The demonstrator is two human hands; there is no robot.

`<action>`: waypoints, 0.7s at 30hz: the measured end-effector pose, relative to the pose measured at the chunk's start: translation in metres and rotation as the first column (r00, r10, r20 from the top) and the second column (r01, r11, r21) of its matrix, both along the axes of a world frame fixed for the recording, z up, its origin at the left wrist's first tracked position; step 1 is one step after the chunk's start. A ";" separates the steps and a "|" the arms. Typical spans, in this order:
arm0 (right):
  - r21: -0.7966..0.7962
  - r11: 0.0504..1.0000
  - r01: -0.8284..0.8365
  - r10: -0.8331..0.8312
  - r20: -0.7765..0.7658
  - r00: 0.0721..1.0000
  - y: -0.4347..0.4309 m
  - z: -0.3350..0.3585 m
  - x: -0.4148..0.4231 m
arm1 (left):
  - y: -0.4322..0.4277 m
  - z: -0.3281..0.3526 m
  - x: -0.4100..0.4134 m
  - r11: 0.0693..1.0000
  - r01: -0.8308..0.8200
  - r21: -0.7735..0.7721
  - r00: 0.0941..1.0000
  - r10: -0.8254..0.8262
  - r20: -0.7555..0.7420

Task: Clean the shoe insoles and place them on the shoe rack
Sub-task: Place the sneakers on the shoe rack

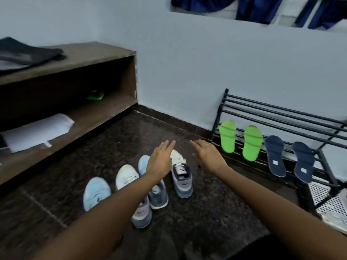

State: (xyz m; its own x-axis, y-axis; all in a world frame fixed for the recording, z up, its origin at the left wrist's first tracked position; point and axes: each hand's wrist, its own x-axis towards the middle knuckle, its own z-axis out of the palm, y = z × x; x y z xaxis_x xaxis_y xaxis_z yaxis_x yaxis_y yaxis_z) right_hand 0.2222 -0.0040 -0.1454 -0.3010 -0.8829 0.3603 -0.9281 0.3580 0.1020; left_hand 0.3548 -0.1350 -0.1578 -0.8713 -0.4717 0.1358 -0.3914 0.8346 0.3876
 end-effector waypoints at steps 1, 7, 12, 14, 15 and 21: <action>0.007 1.000 -0.012 0.012 0.024 1.000 -0.009 -0.008 0.011 | -0.007 -0.006 0.012 1.000 -0.013 -0.006 1.000 0.013 0.011; 0.085 0.993 -0.085 0.072 0.141 0.987 -0.064 -0.073 0.075 | -0.051 -0.052 0.080 0.992 -0.130 0.005 0.987 0.129 0.101; 0.175 0.981 -0.086 0.041 0.244 0.969 -0.081 -0.121 0.109 | -0.069 -0.098 0.124 0.979 -0.205 0.022 0.962 0.197 0.190; 0.224 0.971 -0.084 0.025 0.254 0.967 -0.085 -0.141 0.111 | -0.070 -0.116 0.137 0.975 -0.217 0.046 0.952 0.201 0.229; 0.250 0.965 -0.074 0.002 0.276 0.961 -0.086 -0.151 0.112 | -0.070 -0.126 0.144 0.973 -0.224 0.060 0.947 0.203 0.249; 0.363 0.932 -0.002 -0.157 0.409 0.899 -0.077 -0.190 0.111 | -0.060 -0.174 0.171 0.959 -0.272 0.076 0.883 0.217 0.416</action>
